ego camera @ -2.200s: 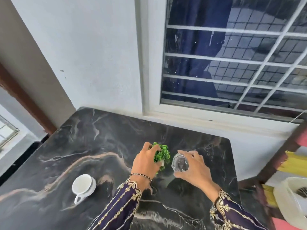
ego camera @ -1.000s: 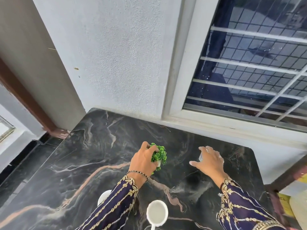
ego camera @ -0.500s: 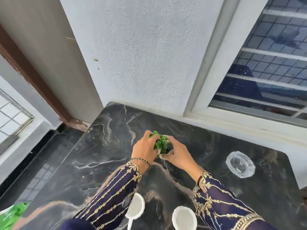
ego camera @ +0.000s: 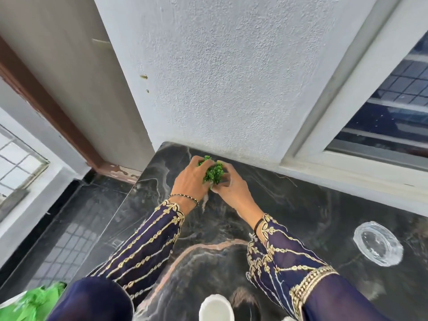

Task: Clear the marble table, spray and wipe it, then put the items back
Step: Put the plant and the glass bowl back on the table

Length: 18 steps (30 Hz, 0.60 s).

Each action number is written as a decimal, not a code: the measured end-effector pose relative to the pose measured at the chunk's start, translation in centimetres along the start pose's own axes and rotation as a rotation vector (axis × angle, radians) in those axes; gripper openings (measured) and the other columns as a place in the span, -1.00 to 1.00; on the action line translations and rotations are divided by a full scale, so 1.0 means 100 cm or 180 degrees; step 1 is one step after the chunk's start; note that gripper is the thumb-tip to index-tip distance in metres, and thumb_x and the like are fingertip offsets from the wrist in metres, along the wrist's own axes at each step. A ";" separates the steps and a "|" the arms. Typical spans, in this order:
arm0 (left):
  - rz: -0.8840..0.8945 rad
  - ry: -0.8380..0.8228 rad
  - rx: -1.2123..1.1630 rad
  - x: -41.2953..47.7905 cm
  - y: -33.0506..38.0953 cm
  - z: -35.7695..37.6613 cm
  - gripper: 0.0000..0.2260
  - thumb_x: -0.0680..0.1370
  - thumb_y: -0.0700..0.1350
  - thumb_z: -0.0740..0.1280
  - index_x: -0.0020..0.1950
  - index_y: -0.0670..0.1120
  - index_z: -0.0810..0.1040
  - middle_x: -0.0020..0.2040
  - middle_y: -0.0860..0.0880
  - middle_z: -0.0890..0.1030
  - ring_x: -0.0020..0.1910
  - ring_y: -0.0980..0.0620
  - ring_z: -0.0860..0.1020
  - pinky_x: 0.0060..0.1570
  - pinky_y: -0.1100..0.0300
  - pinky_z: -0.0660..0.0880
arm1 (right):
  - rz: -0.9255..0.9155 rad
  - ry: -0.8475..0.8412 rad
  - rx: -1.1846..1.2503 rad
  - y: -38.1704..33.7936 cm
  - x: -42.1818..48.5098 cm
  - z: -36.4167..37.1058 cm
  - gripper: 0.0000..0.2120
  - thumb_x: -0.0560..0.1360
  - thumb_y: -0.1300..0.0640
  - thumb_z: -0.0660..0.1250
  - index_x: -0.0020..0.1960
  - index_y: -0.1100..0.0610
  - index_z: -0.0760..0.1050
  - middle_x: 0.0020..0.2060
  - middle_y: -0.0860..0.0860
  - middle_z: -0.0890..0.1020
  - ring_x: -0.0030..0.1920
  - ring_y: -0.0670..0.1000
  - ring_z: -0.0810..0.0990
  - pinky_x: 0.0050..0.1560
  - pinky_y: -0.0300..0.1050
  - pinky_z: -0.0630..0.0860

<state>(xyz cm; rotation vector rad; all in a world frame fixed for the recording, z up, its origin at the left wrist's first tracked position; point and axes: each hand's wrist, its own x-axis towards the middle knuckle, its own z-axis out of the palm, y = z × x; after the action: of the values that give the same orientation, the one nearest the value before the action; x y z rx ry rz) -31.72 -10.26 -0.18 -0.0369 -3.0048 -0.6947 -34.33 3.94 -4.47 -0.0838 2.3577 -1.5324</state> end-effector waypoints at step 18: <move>-0.0109 0.0350 0.0424 -0.039 0.002 -0.007 -0.48 0.51 -0.11 0.32 0.45 0.09 0.28 0.45 -0.02 0.28 0.19 -0.01 0.51 -0.32 0.12 0.55 | 0.0322 0.0158 -0.0006 0.011 -0.044 -0.011 -0.35 0.48 0.10 0.49 0.47 -0.25 0.34 0.10 -0.21 0.67 -0.23 -0.06 0.74 0.06 -0.12 0.64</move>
<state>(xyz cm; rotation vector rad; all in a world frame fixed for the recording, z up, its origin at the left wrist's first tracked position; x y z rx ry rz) -27.82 -10.46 0.33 0.0566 -2.9441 -0.4806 -30.37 6.33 -4.04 0.0727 2.3628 -1.5011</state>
